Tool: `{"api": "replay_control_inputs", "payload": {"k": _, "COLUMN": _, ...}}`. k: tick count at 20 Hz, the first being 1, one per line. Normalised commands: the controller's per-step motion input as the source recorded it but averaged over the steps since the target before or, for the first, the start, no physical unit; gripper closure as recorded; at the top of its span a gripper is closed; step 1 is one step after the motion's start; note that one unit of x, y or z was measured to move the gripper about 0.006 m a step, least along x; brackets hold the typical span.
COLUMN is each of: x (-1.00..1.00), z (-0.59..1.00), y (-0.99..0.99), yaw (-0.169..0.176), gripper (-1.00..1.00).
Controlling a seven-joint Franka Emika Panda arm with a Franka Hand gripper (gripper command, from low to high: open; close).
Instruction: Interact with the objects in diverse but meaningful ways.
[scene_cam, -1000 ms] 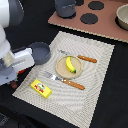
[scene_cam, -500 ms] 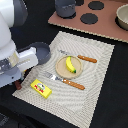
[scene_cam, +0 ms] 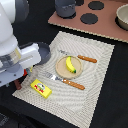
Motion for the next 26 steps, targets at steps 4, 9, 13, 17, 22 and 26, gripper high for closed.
{"api": "replay_control_inputs", "payload": {"k": 4, "x": 0.31, "z": 0.61, "y": 0.19, "yaw": -0.032, "gripper": -1.0}}
{"api": "replay_control_inputs", "payload": {"k": 9, "x": 0.23, "z": 0.14, "y": 0.25, "yaw": -0.066, "gripper": -1.0}}
{"api": "replay_control_inputs", "payload": {"k": 13, "x": 0.11, "z": -0.02, "y": 0.29, "yaw": -0.156, "gripper": -1.0}}
{"api": "replay_control_inputs", "payload": {"k": 17, "x": 0.01, "z": -0.02, "y": 0.3, "yaw": -0.234, "gripper": -1.0}}
{"api": "replay_control_inputs", "payload": {"k": 22, "x": -0.01, "z": -0.04, "y": 0.27, "yaw": -0.231, "gripper": -1.0}}
{"api": "replay_control_inputs", "payload": {"k": 26, "x": -0.11, "z": -0.1, "y": 0.17, "yaw": -0.066, "gripper": -1.0}}
